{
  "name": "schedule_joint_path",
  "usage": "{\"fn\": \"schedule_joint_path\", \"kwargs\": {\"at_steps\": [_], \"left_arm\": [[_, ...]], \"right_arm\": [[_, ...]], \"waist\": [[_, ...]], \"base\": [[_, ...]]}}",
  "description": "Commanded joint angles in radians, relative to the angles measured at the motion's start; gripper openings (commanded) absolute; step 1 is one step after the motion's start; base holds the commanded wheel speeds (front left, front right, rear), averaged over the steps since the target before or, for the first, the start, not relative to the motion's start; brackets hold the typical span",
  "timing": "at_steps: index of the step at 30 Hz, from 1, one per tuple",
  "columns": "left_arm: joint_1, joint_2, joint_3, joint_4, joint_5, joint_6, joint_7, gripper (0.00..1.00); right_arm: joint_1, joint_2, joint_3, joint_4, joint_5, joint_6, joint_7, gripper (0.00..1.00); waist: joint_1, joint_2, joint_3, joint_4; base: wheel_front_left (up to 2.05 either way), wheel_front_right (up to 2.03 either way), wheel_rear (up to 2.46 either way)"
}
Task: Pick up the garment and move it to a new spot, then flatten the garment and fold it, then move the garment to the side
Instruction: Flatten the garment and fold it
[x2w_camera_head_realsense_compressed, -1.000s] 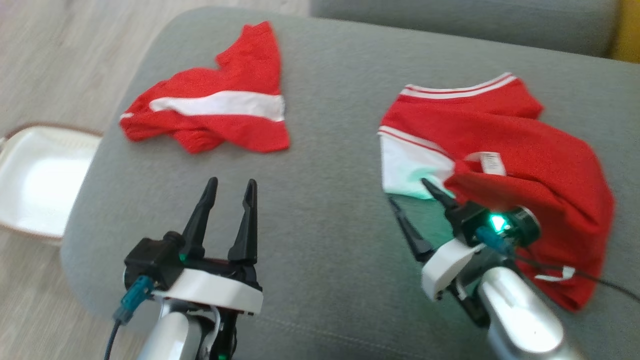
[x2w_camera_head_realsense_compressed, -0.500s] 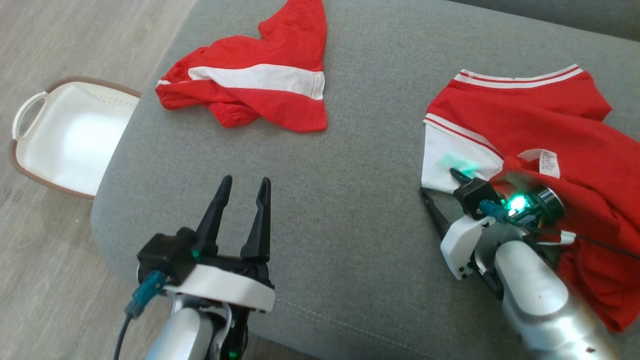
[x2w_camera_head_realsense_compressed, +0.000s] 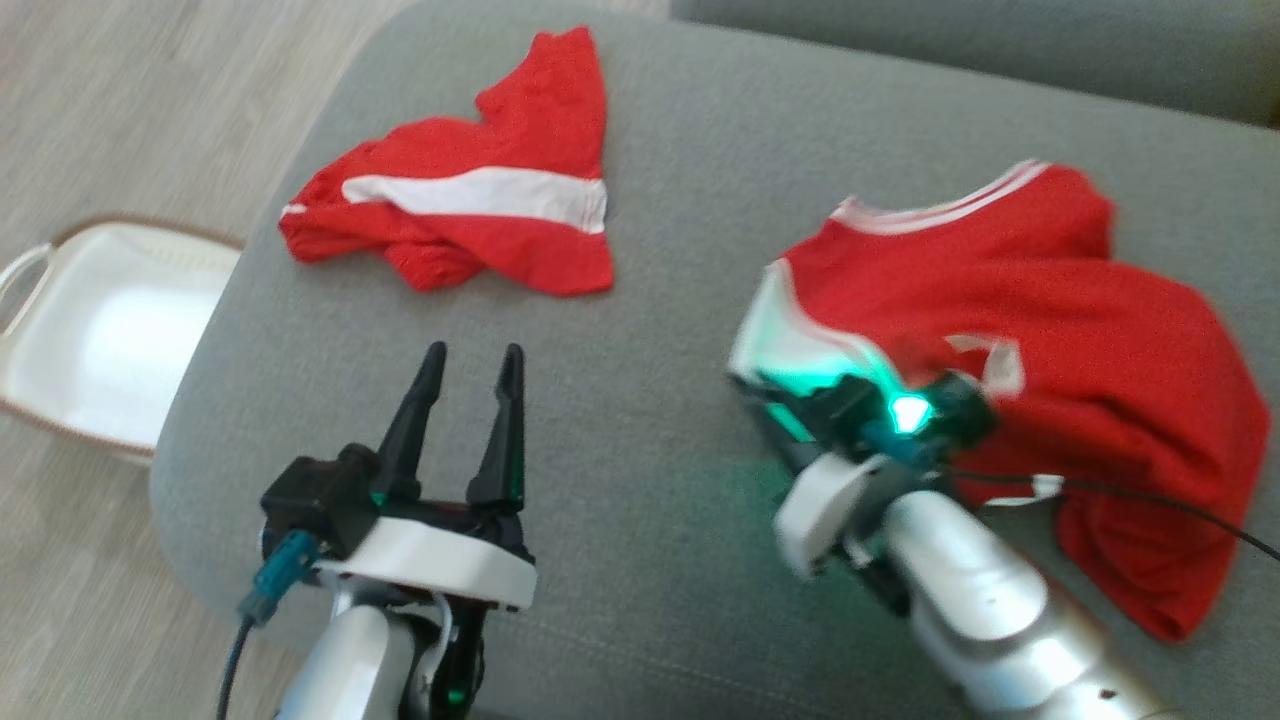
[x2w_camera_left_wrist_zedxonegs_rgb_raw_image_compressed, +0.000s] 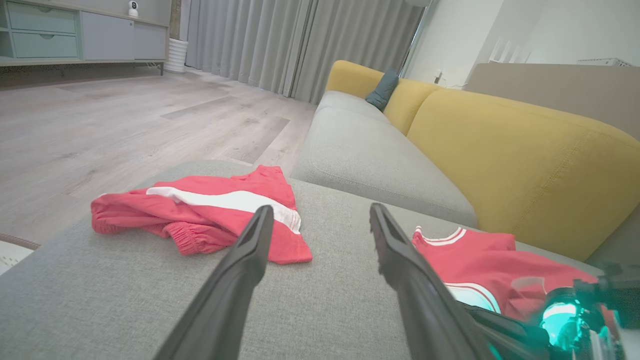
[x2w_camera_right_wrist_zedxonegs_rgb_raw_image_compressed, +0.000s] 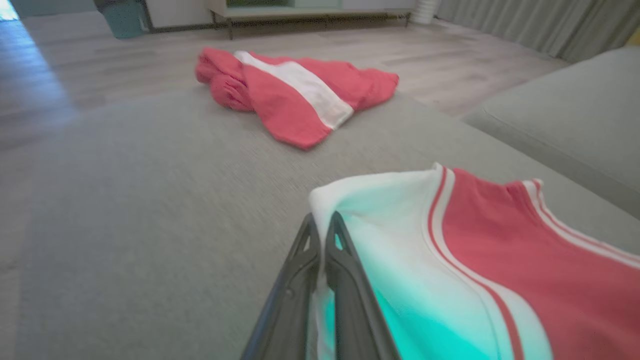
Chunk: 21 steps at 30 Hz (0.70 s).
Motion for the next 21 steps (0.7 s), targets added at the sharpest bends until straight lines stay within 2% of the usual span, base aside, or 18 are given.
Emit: {"fn": "schedule_joint_path", "kwargs": {"at_steps": [1, 6, 10, 13, 16, 19, 21], "left_arm": [[-0.01, 0.001, 0.043, -0.026, 0.002, -0.004, -0.008, 1.0], [0.02, 0.001, 0.069, -0.017, 0.005, -0.008, -0.008, 1.0], [0.04, 0.001, 0.085, -0.019, 0.007, -0.013, -0.008, 1.0], [0.047, 0.001, 0.091, -0.026, 0.006, -0.013, -0.008, 1.0], [0.047, 0.001, 0.087, -0.033, 0.002, -0.015, -0.008, 1.0], [0.036, 0.001, 0.071, -0.039, -0.005, -0.017, -0.008, 1.0], [0.028, 0.001, 0.06, -0.039, -0.01, -0.018, -0.008, 1.0]], "right_arm": [[-0.021, 0.027, 0.066, -0.07, 0.054, -0.001, -0.015, 0.0], [-0.027, 0.028, 0.273, -0.295, 0.286, -0.001, 0.001, 0.0], [-0.056, -0.017, 0.346, -0.499, 0.433, -0.001, 0.042, 0.0], [-0.104, -0.082, 0.331, -0.624, 0.511, -0.001, 0.08, 0.0], [-0.179, -0.161, 0.274, -0.689, 0.583, -0.001, 0.131, 0.0], [-0.267, -0.253, 0.201, -0.677, 0.632, -0.001, 0.172, 0.0], [-0.339, -0.319, 0.186, -0.638, 0.62, -0.001, 0.189, 0.0]], "waist": [[0.0, 0.0, -0.036, -0.029], [0.0, 0.0, -0.088, -0.066], [0.0, 0.0, -0.108, -0.086], [0.0, 0.0, -0.109, -0.092], [0.0, 0.0, -0.095, -0.095], [0.0, 0.0, -0.071, -0.085], [0.0, 0.0, -0.052, -0.075]], "base": [[0.0, 0.0, 0.0], [0.0, 0.0, 0.0], [0.0, 0.0, 0.0], [0.0, 0.0, 0.0], [0.0, 0.0, 0.0], [0.0, 0.0, 0.0], [0.0, 0.0, 0.0]]}}
